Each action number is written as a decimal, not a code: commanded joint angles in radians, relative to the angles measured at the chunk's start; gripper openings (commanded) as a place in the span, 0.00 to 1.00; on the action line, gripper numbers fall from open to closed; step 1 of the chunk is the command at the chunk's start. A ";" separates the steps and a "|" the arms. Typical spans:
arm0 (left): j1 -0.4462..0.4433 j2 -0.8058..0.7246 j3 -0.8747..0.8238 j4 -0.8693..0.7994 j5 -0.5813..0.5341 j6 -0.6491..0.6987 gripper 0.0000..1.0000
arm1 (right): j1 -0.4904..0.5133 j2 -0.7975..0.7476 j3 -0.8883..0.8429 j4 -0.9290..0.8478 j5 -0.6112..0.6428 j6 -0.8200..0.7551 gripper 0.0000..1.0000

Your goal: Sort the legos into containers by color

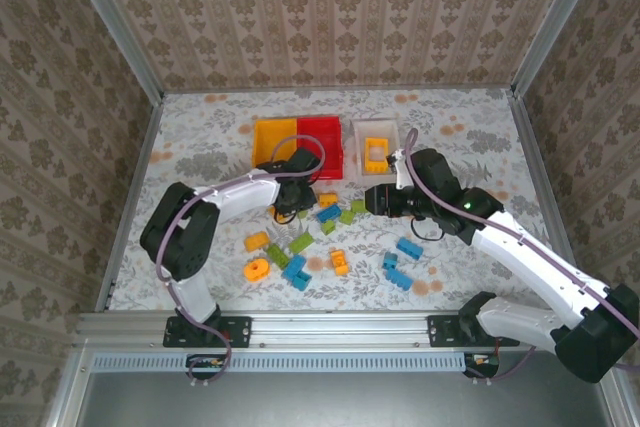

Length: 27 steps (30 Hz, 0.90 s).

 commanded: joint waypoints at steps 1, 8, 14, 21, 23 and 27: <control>0.020 -0.102 0.055 -0.092 -0.086 0.098 0.17 | 0.016 0.012 -0.010 0.055 -0.020 0.028 0.46; 0.144 -0.047 0.239 -0.163 -0.038 0.348 0.17 | 0.052 0.082 0.027 0.125 -0.008 0.061 0.44; 0.234 0.096 0.411 -0.196 0.008 0.505 0.16 | 0.067 0.111 0.057 0.130 0.013 0.065 0.44; 0.307 0.217 0.488 -0.150 0.127 0.555 0.17 | 0.072 0.112 0.047 0.124 0.023 0.068 0.44; 0.309 0.241 0.501 -0.141 0.147 0.555 0.19 | 0.072 0.114 0.044 0.121 0.028 0.068 0.44; 0.309 0.253 0.504 -0.143 0.155 0.535 0.25 | 0.072 0.121 0.038 0.087 0.073 0.077 0.45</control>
